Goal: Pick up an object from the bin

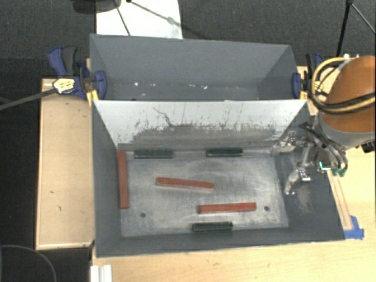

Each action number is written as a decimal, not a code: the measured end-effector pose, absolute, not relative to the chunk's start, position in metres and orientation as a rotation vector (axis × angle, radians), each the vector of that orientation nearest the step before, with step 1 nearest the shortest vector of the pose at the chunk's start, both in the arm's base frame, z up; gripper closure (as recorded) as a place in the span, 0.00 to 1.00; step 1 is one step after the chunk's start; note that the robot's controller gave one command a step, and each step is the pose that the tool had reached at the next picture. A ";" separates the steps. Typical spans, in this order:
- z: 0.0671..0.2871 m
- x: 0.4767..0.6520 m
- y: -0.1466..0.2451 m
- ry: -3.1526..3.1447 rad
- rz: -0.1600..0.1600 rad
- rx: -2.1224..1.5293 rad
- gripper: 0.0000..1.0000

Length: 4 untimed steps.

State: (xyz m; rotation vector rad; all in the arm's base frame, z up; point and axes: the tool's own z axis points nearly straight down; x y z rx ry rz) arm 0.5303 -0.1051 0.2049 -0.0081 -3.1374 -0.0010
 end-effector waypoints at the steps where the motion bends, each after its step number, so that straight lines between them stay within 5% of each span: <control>1: 0.209 0.532 -0.105 -3.145 0.001 -0.003 0.00; 2: 0.155 0.514 -0.085 -3.150 0.002 0.048 0.00; 3: 0.130 0.508 -0.069 -3.136 -0.002 -0.140 0.00; 4: 0.073 0.516 -0.052 -3.133 0.001 0.242 1.00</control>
Offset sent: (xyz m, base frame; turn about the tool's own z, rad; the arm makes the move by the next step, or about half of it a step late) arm -0.0383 0.0432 -0.1140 -0.0645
